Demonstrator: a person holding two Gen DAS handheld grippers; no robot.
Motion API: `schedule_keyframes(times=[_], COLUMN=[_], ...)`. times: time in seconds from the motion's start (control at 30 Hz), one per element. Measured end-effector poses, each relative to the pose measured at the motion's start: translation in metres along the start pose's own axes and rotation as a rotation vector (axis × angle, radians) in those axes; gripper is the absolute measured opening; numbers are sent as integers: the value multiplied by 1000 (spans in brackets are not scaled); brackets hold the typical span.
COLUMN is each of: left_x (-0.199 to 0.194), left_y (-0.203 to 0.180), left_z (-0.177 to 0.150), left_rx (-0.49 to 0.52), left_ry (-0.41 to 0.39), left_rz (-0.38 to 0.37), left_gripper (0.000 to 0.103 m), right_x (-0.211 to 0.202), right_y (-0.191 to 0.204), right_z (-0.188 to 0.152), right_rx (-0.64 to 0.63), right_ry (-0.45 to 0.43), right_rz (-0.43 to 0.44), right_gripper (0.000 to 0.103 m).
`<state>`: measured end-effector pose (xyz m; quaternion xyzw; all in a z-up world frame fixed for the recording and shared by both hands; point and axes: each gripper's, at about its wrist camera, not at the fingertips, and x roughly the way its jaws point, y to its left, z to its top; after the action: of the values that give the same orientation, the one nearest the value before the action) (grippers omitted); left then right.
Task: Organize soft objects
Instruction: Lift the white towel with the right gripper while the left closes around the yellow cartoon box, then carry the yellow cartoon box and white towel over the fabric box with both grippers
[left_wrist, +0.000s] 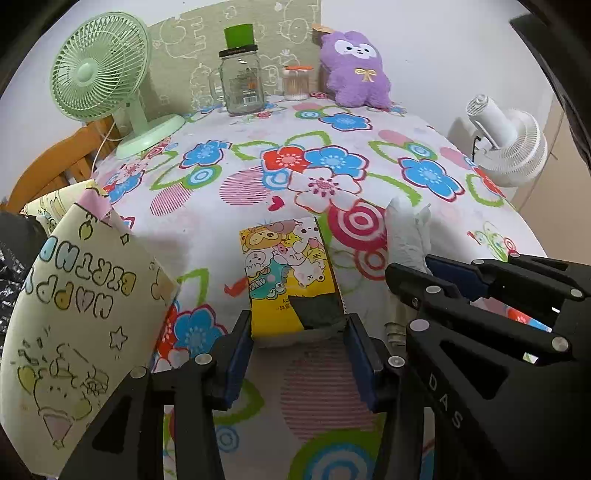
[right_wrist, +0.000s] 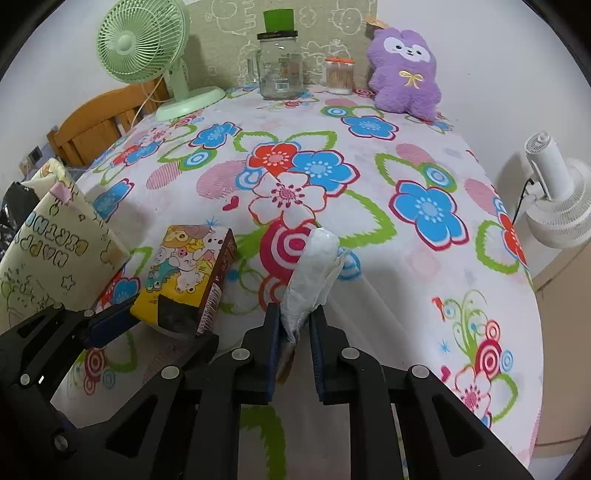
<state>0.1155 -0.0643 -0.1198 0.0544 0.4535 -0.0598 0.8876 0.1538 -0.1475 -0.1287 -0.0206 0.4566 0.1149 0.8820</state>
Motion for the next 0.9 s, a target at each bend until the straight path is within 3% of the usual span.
schedule_keyframes(times=[0.9], left_x=[-77], left_y=[-13], left_z=[-9], left_rx=[40], left_ry=[-135], left_rz=[7], left_gripper=[50], right_x=[-84], right_y=[11], right_z=[-19], right_rx=[24], right_ry=[-130], right_rz=[-58], right_gripper=[17])
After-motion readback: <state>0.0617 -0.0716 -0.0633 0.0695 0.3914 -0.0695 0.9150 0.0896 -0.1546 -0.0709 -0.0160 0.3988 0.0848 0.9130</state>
